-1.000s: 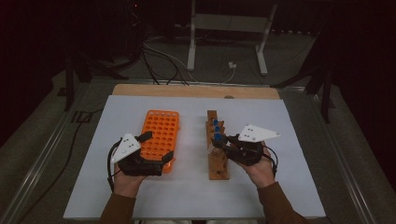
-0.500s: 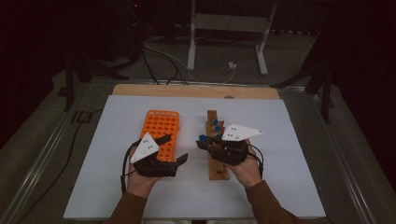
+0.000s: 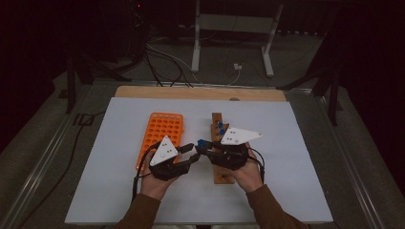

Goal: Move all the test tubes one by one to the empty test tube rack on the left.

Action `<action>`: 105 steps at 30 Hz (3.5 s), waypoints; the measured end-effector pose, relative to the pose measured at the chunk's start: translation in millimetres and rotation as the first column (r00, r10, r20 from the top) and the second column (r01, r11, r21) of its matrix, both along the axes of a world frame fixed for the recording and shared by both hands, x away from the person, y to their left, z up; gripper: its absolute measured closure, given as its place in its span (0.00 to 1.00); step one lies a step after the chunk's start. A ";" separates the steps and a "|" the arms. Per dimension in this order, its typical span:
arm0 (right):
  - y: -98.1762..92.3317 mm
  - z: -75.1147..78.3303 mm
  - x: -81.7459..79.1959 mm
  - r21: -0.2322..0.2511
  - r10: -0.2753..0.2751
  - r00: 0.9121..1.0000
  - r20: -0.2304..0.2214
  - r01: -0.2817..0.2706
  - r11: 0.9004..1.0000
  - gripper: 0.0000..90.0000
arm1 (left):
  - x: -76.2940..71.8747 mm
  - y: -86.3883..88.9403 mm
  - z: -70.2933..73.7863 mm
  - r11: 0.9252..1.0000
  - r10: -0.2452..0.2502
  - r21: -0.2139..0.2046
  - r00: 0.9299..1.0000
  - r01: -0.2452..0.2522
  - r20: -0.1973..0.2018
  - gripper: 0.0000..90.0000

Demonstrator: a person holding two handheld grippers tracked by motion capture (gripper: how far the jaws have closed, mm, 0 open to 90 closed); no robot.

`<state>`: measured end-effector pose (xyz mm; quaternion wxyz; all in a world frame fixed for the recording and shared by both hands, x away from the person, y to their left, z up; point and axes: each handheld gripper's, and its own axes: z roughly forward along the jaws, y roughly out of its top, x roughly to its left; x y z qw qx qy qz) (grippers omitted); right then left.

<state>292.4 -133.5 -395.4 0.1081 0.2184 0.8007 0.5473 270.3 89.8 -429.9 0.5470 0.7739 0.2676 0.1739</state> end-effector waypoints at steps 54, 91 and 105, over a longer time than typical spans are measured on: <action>-92.5 -30.6 0.2 0.023 -0.282 0.959 -0.017 0.282 0.959 0.00 | -2.2 62.5 -31.7 0.991 0.136 -0.004 0.990 -0.136 -0.041 0.87; -97.3 -38.5 -4.7 0.020 -0.266 0.963 -0.031 0.267 0.964 0.00 | -8.4 66.0 -67.1 0.981 0.139 0.155 0.981 -0.118 -0.132 0.87; -97.0 -39.7 -3.9 0.017 -0.267 0.963 -0.036 0.268 0.963 0.00 | -10.0 56.5 -68.6 0.971 0.192 0.166 0.975 -0.172 -0.114 0.87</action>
